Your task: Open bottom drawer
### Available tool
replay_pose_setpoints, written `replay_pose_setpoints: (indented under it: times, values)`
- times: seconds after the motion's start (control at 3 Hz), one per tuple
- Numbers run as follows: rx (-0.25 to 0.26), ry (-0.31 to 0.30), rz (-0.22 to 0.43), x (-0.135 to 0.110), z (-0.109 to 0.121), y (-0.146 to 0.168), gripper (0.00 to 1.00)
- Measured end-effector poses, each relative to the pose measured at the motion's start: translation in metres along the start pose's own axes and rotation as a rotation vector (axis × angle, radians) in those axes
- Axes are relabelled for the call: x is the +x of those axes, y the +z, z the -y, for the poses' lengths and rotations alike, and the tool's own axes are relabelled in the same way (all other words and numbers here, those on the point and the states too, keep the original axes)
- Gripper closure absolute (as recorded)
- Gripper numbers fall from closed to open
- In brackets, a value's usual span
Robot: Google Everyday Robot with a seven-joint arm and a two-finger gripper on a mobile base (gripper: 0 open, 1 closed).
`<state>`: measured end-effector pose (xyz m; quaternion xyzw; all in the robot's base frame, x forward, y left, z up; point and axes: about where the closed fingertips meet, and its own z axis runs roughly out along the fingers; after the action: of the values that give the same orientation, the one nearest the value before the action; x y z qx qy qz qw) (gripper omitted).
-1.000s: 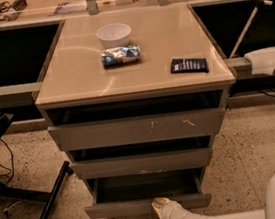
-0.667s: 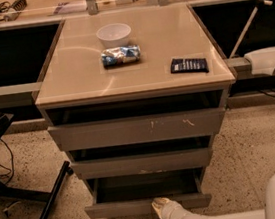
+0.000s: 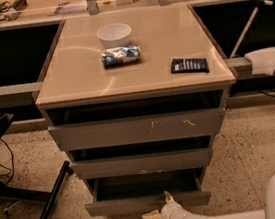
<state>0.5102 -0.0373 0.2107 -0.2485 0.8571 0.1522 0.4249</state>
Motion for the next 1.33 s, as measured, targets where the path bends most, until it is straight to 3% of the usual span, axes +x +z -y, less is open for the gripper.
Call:
replay_pose_setpoints:
  times: [0.67,1.0,1.33]
  values:
    - [0.019,-0.013,-0.013,-0.003,0.003,0.002,0.00]
    - [0.077,-0.087,-0.065,-0.018,0.028,0.014,0.00]
    - [0.124,-0.182,-0.164,-0.032,0.057,0.041,0.00]
